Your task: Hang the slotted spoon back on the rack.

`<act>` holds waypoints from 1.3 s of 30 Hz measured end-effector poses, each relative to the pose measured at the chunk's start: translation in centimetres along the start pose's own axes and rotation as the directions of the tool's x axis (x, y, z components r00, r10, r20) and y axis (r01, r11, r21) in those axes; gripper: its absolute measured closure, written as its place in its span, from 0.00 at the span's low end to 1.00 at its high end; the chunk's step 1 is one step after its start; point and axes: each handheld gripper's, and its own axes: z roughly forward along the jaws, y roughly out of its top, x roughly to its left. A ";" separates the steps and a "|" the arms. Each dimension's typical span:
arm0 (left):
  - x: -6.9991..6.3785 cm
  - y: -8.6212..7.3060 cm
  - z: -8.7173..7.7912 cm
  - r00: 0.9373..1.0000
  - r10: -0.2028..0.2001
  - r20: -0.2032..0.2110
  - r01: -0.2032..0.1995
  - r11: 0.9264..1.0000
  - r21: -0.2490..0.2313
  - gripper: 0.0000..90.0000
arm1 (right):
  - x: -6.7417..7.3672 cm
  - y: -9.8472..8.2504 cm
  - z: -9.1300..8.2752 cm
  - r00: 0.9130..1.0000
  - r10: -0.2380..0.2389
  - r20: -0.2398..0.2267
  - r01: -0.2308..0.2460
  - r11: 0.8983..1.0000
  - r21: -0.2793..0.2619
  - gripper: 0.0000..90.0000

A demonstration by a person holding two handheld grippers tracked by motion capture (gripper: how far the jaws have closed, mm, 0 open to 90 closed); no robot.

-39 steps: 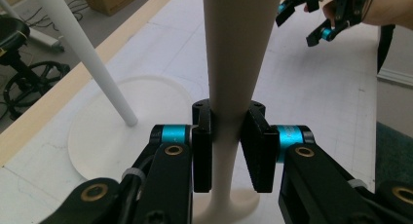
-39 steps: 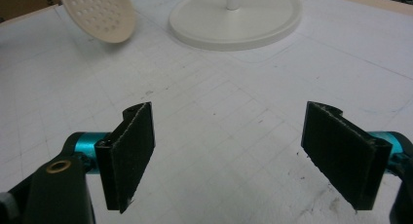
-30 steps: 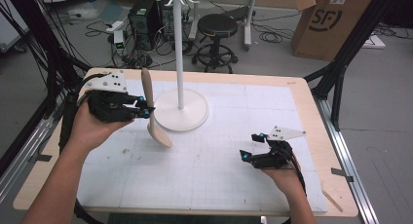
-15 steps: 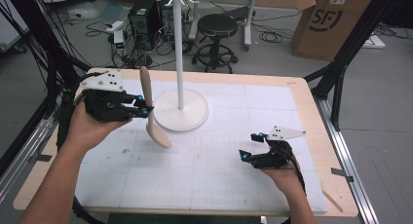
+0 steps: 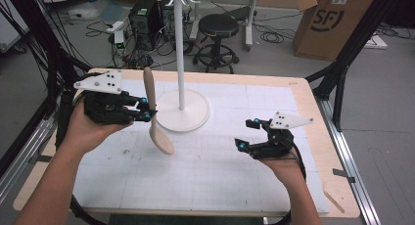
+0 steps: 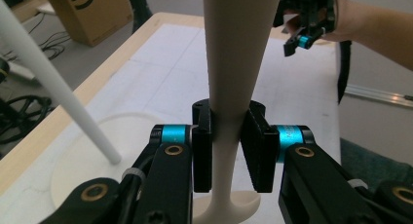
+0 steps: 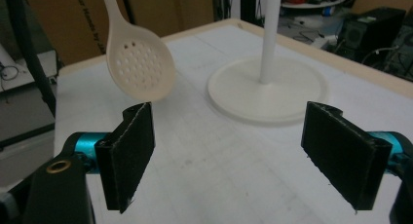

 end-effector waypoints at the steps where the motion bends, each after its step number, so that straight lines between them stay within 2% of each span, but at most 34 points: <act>1: -0.1 0.1 0.1 1.000 0.004 0.008 -0.004 1.000 -0.002 0.84 | 0.1 0.3 0.0 1.000 -0.004 -0.006 0.004 1.000 -0.007 0.21; 12: -1.4 1.1 1.0 0.997 0.044 0.065 -0.044 0.999 -0.016 0.84 | 2.0 4.8 1.2 0.995 -0.070 -0.065 0.067 0.997 -0.048 0.21; 19: -1.7 1.4 1.9 0.995 0.053 0.088 -0.052 0.998 -0.019 0.84 | 3.3 7.4 2.4 0.986 -0.110 -0.127 0.099 0.991 -0.090 0.21; 27: -1.8 1.6 2.4 0.994 0.058 0.097 -0.056 0.998 -0.023 0.84 | 5.2 11.0 3.4 0.969 -0.180 -0.171 0.162 0.980 -0.114 0.21; 29: -1.9 1.7 2.6 0.993 0.058 0.103 -0.056 0.998 -0.021 0.84 | 5.8 11.8 3.5 0.962 -0.201 -0.187 0.180 0.976 -0.127 0.21; 32: -2.0 1.8 2.8 0.992 0.063 0.113 -0.061 0.998 -0.017 0.84 | 6.4 12.7 3.7 0.953 -0.226 -0.201 0.200 0.970 -0.141 0.21; 36: -2.1 1.9 3.2 0.991 0.061 0.120 -0.059 0.998 -0.020 0.84 | 7.0 13.3 4.0 0.948 -0.231 -0.218 0.204 0.969 -0.140 0.22; 39: -2.2 2.1 3.6 0.989 0.067 0.130 -0.065 0.998 -0.019 0.84 | 7.3 13.6 4.5 0.941 -0.242 -0.235 0.216 0.967 -0.132 0.22</act>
